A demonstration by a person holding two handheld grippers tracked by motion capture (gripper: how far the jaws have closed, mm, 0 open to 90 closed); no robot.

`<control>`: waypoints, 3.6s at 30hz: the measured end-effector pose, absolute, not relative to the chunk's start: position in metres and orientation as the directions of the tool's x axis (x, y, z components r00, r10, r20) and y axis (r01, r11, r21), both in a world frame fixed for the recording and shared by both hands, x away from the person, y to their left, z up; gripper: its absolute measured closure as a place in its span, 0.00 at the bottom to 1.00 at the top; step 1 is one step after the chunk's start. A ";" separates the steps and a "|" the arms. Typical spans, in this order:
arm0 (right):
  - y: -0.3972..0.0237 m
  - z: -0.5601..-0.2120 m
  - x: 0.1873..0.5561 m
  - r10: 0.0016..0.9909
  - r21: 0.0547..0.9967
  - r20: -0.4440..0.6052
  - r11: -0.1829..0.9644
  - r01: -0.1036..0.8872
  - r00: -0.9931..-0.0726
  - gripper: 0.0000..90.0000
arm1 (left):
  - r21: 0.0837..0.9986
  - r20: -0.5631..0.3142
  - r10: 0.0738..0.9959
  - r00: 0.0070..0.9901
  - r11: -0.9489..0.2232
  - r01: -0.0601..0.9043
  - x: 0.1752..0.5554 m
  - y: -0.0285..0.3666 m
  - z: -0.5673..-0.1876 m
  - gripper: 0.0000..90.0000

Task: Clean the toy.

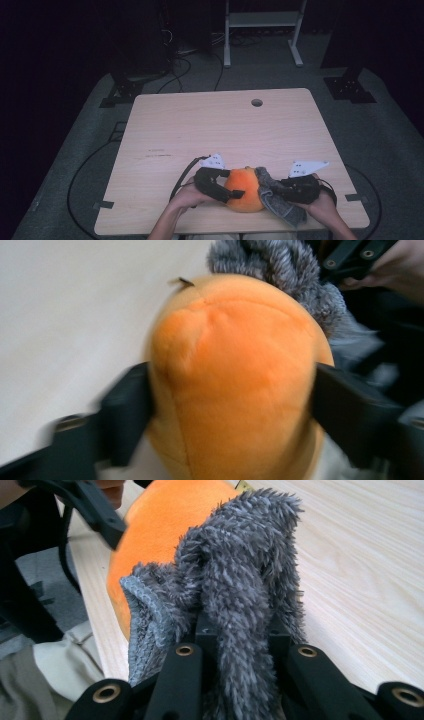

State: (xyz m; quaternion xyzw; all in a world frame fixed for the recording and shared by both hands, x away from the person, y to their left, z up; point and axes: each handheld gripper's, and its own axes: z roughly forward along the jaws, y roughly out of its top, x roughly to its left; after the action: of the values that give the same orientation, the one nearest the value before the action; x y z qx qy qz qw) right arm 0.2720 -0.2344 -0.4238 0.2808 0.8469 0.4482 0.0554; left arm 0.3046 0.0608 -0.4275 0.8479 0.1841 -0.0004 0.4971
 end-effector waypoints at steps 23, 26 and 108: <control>-0.212 -0.421 0.293 0.541 0.819 0.194 0.370 0.439 -0.818 0.84 | 0.856 -0.023 0.335 0.942 -0.480 0.191 0.302 0.072 -0.417 0.21; -0.209 -0.422 0.279 0.541 0.810 0.152 0.411 0.418 -0.827 0.84 | 0.846 0.002 0.355 0.935 -0.499 0.188 0.305 0.073 -0.417 0.28; -0.229 -0.427 0.288 0.588 0.841 0.215 0.294 0.454 -0.780 0.83 | 0.795 0.111 0.209 0.972 -0.605 0.039 0.292 0.087 -0.429 0.29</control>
State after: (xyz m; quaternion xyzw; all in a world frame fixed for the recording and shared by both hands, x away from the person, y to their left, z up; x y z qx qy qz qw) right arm 0.2885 -0.2286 -0.4267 0.3250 0.8015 0.4974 0.0674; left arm 0.2920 0.0868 -0.4293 0.8906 0.0695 0.0966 0.4390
